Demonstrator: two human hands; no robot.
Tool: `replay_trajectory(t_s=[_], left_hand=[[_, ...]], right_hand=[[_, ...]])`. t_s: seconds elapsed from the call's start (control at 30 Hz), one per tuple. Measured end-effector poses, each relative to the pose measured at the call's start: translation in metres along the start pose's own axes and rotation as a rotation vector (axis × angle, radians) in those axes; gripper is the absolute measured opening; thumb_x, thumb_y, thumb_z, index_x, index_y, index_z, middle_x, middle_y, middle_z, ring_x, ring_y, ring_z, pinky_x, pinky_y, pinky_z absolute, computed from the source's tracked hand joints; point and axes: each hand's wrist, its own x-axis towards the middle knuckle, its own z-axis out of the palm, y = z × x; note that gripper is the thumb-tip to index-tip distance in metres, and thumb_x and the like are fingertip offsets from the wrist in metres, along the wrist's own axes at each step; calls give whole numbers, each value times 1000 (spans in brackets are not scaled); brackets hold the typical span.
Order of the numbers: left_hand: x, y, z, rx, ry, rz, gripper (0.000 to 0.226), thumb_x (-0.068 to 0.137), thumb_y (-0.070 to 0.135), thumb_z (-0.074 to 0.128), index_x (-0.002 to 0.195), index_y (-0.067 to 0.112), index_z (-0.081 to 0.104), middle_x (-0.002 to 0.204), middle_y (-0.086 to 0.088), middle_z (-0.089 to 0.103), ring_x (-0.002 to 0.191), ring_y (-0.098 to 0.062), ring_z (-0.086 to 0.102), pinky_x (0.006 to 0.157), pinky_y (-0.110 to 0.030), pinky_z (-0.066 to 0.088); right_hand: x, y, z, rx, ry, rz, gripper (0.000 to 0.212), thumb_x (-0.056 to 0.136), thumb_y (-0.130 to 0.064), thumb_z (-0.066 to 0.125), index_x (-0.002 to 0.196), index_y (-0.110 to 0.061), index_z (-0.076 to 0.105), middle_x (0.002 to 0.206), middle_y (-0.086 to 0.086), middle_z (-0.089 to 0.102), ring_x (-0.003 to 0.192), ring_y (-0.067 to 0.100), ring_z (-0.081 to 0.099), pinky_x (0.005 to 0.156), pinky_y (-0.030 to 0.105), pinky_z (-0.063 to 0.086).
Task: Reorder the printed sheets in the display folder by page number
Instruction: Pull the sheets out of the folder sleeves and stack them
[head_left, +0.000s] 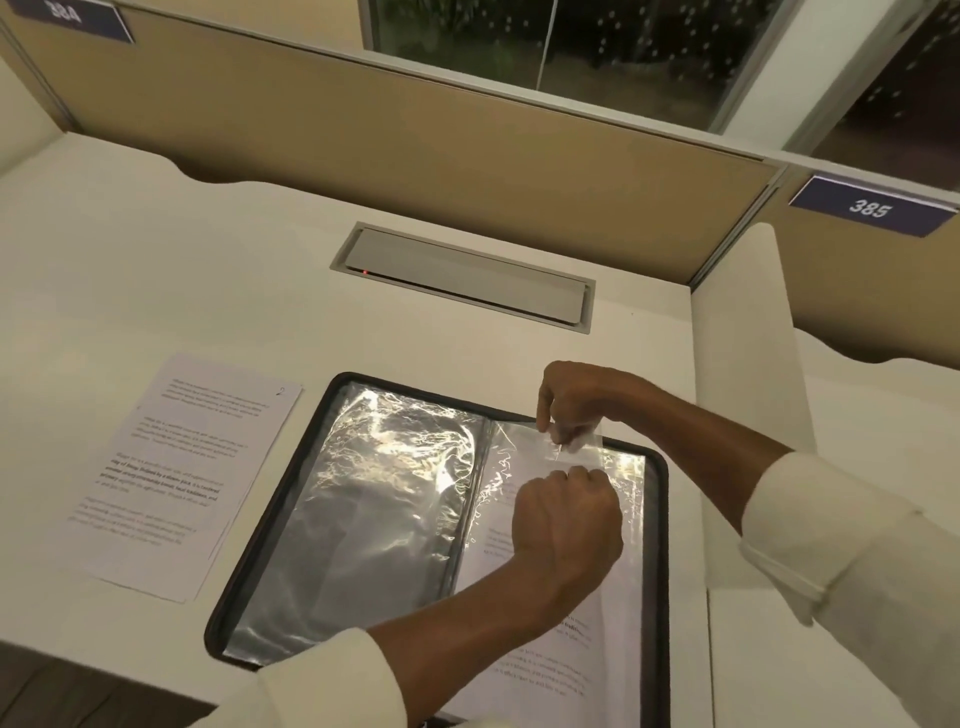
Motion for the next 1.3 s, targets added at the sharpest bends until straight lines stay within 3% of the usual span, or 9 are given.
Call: replay_trajectory(t_s=[0.17,0.4,0.5,0.63,0.73,0.83,1.0,1.13,1.3], left_hand=[[1,1,1,77,57,-1,36,56,41,100,69,19,74,54,5,63,37,-11,54,48,-21,29],[-4,-1,3,46,68,-22,36,56,46,99,67,23,75,53,9,61,34,-13,52,47,-20,28],[-5,0,4,69,69,-1,38,54,47,100,65,23,73,51,8,59,34,-13,49,47,-20,27],[-5,-2,4,103,79,46,37,54,39,100,62,20,69,49,6,55,41,-8,27,44,-20,30],[-6,-3,6,132,57,100,35,57,39,99,67,19,72,54,4,60,40,-9,43,45,-21,40],[-7,-2,3,169,17,147,37,57,42,100,71,19,74,58,4,64,44,-10,56,48,-22,46],[-4,1,-4,219,10,190,39,57,42,100,77,18,77,63,1,68,49,-14,63,50,-26,52],[-3,-1,-7,263,-52,170,40,65,45,97,88,17,80,77,-2,77,63,-20,74,60,-32,61],[-4,-2,-2,243,-28,180,33,77,44,90,91,16,78,78,-3,75,63,-22,74,59,-33,60]], right_hand=[[6,7,0,29,-46,4,35,79,-12,92,108,-6,75,78,5,79,63,14,72,69,29,65],[6,17,0,148,-110,14,24,79,-23,93,99,-13,84,71,-1,75,55,8,59,52,21,49],[5,17,0,230,-156,34,17,87,-25,87,98,-13,85,81,5,75,63,13,62,58,24,53],[3,16,-4,257,-245,42,23,105,-23,63,102,-15,85,98,8,77,84,28,76,78,37,65],[1,12,-7,158,-301,54,22,102,-10,64,104,-17,84,105,10,79,94,33,78,93,49,62],[2,8,-8,107,-320,87,14,90,-12,79,104,-9,83,102,12,81,100,34,78,95,46,62],[10,6,-3,89,-266,116,30,73,-2,94,100,1,81,94,13,81,87,29,80,85,41,66],[18,6,3,10,-302,189,46,68,-15,100,105,1,80,106,18,79,85,31,80,80,44,67],[19,3,6,-62,-303,253,23,78,-11,93,93,1,80,99,17,79,65,26,77,58,34,63]])
